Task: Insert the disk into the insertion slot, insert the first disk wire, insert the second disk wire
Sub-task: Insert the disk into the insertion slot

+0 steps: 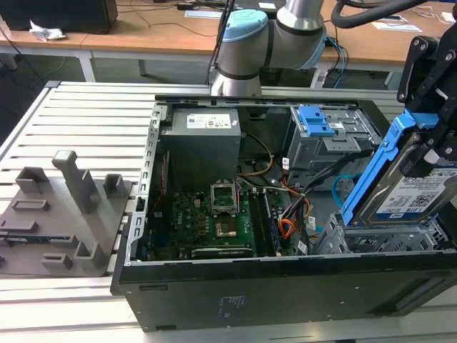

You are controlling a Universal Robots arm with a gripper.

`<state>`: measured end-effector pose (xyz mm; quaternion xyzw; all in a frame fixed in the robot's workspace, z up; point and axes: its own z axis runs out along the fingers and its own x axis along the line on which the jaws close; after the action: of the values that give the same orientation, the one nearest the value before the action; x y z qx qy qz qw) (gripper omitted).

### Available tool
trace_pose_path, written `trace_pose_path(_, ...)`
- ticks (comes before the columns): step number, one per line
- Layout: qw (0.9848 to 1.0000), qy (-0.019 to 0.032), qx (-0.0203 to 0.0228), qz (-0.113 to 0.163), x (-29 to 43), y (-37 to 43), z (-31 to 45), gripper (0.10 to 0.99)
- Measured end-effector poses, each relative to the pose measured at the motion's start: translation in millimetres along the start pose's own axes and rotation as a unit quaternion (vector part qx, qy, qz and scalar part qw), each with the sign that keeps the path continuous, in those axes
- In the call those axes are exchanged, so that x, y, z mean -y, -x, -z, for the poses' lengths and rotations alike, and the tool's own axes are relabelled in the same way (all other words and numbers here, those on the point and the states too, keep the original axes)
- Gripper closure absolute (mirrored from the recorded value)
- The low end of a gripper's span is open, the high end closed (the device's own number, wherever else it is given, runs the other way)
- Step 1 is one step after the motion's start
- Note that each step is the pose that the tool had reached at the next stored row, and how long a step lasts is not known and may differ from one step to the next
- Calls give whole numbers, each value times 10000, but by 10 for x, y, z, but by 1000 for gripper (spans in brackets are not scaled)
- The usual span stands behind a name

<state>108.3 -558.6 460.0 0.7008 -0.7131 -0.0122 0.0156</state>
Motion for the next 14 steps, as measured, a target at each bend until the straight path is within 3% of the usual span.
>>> trace_pose_path(3, 10000, 0, 0, 6, 43, 76, -78, 722)
trace_pose_path(14, 10000, 0, 0, 7, 72, 124, -199, 722)
